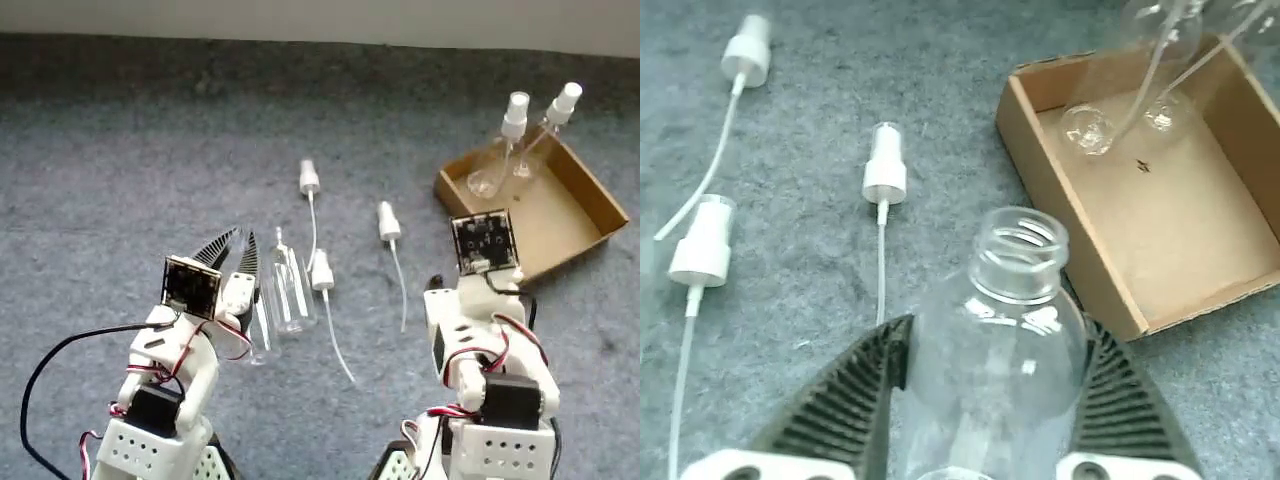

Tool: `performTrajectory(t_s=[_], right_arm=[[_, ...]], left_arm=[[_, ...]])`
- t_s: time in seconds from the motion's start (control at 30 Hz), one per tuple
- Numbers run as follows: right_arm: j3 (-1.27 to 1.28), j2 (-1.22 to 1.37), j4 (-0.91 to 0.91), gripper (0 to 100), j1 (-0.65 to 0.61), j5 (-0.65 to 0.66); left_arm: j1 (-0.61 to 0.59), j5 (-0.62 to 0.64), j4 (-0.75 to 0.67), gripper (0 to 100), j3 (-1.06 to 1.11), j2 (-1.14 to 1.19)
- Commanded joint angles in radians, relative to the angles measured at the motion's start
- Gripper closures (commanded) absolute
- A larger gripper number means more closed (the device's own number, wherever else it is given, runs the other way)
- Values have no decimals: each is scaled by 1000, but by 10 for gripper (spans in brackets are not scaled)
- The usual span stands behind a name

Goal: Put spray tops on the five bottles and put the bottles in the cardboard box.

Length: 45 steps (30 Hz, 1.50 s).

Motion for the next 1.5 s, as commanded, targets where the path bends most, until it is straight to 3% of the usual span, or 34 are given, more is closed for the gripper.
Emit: performTrajectory(t_s=[0.0,0.23,0.47,0.7,0.93,1.1,1.47], right_arm=[[96,-79,-105,852,62,-26],[196,-96,-222,852,71,-160],[278,-97,-229,852,67,-161],[294,-97,-229,852,67,-269],[297,-97,-236,852,67,-273],[397,-97,-358,852,67,-275],[501,-97,-443,852,67,-275]], left_arm=[[31,-14,11,994,10,-18],[33,-64,351,995,-245,-16],[33,-68,482,995,-444,15],[41,-106,511,995,-656,361],[74,-107,511,993,-829,674],[151,-107,511,993,-964,892],[150,-104,511,992,-1372,1445]])
